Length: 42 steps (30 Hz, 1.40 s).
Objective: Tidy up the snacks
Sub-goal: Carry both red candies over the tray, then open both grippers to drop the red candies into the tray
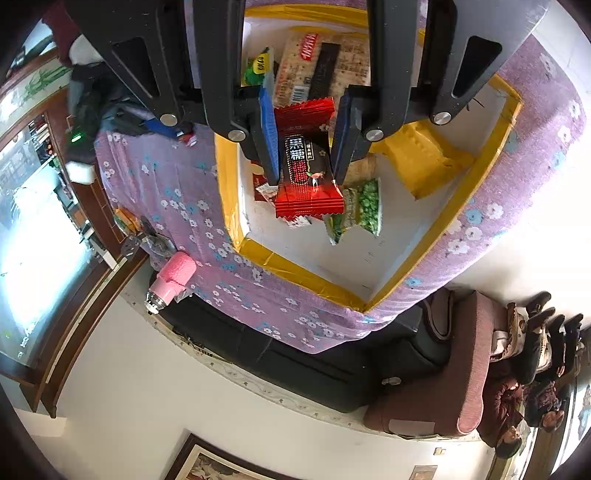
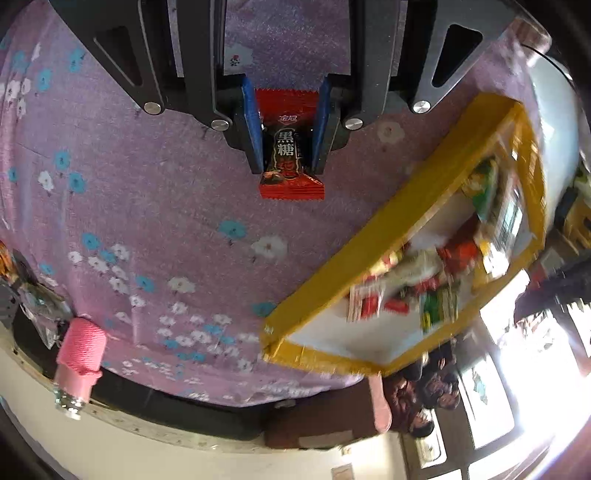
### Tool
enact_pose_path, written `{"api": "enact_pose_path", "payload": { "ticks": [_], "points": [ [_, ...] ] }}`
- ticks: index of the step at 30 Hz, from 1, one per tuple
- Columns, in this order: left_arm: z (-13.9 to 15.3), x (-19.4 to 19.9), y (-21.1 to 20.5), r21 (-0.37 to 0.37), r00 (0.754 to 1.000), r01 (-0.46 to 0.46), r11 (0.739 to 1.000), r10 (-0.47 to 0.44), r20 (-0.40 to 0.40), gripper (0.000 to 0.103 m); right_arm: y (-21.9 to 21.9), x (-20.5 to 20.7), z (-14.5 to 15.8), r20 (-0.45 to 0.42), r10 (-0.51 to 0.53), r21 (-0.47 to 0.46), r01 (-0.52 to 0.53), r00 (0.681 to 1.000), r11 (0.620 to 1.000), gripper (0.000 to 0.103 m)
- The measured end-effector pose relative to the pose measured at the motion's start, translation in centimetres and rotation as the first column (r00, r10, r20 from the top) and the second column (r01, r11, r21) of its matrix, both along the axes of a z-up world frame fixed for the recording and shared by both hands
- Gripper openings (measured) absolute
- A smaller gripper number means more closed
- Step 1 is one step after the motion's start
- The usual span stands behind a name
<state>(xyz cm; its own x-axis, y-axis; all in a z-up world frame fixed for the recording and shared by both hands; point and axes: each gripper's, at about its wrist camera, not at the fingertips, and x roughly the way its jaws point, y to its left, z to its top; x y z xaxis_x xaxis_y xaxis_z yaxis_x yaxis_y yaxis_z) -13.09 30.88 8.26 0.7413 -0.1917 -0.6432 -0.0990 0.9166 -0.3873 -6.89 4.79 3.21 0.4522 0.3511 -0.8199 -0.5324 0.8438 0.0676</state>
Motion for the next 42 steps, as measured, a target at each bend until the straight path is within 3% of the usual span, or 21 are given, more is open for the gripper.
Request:
{"api": "enact_pose_path", "payload": {
  "ticks": [4,9,15,24,30,31,36,42],
  "points": [
    [0.8,1.3,0.3,0.059,1.000,0.011,0.998,-0.011,-0.004,0.024,1.2,0.3,4.0,0.053,0.021,0.051,-0.024,0.998,0.998,0.026],
    [1.4,4.2,1.6,0.096,1.000,0.012,0.995,-0.010,-0.018,0.024,5.0,1.4,7.0,0.048,0.083,0.124,-0.088,0.995,0.988,0.025],
    [-0.8,8.6,4.2,0.035,0.994,0.006,0.999,-0.002,-0.112,0.024,10.7,4.5,4.5,-0.015,0.085,0.102,-0.083,0.996,0.991,0.025],
    [-4.3,12.4,5.7,0.038,0.973,0.004,0.999,0.005,-0.229,0.024,14.4,6.5,0.5,-0.085,0.077,0.057,-0.072,0.993,0.996,0.025],
    [-5.2,12.8,5.7,-0.006,0.968,0.001,1.000,-0.002,-0.250,0.027,15.5,6.1,0.4,-0.060,0.097,0.030,-0.095,0.994,0.995,0.029],
    [-5.1,12.7,5.5,-0.004,0.969,0.003,1.000,-0.004,-0.246,0.030,15.5,5.9,0.6,-0.052,0.099,0.028,-0.097,0.994,0.995,0.029],
    [-3.6,11.1,5.1,0.003,0.976,-0.016,1.000,0.016,-0.219,0.045,14.2,3.3,3.2,0.032,0.105,0.076,-0.107,0.994,0.991,0.050],
    [-0.9,7.5,3.5,0.026,0.989,-0.018,0.999,0.022,-0.147,0.055,12.1,-0.1,4.3,0.089,0.118,0.095,-0.126,0.989,0.987,0.053]
  ]
}}
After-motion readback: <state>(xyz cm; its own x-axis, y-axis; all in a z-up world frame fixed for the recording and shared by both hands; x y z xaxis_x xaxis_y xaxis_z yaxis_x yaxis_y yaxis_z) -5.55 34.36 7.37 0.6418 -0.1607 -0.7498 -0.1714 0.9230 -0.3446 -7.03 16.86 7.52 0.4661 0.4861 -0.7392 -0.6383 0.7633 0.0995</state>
